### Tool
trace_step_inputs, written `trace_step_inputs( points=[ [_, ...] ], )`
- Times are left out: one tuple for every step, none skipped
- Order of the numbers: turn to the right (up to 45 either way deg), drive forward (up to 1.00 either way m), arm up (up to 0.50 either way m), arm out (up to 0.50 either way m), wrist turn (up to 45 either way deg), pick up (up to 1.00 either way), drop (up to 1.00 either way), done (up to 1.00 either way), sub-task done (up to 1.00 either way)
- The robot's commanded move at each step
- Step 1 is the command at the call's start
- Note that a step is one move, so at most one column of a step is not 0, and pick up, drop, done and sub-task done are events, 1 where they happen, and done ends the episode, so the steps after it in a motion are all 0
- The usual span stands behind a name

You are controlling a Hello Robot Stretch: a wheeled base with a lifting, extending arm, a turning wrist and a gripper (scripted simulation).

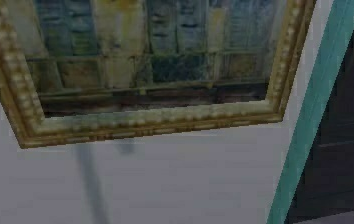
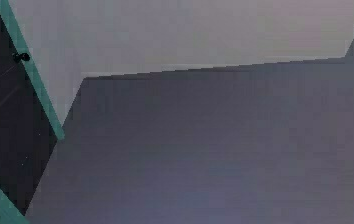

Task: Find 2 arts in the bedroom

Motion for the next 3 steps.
trace_step_inputs(
  points=[
    [45.0,0.0,0.0,0.0,0.0,0.0,0.0,0.0,0.0],
    [45.0,0.0,0.0,0.0,0.0,0.0,0.0,0.0,0.0],
    [45.0,0.0,0.0,0.0,0.0,0.0,0.0,0.0,0.0]
  ],
)
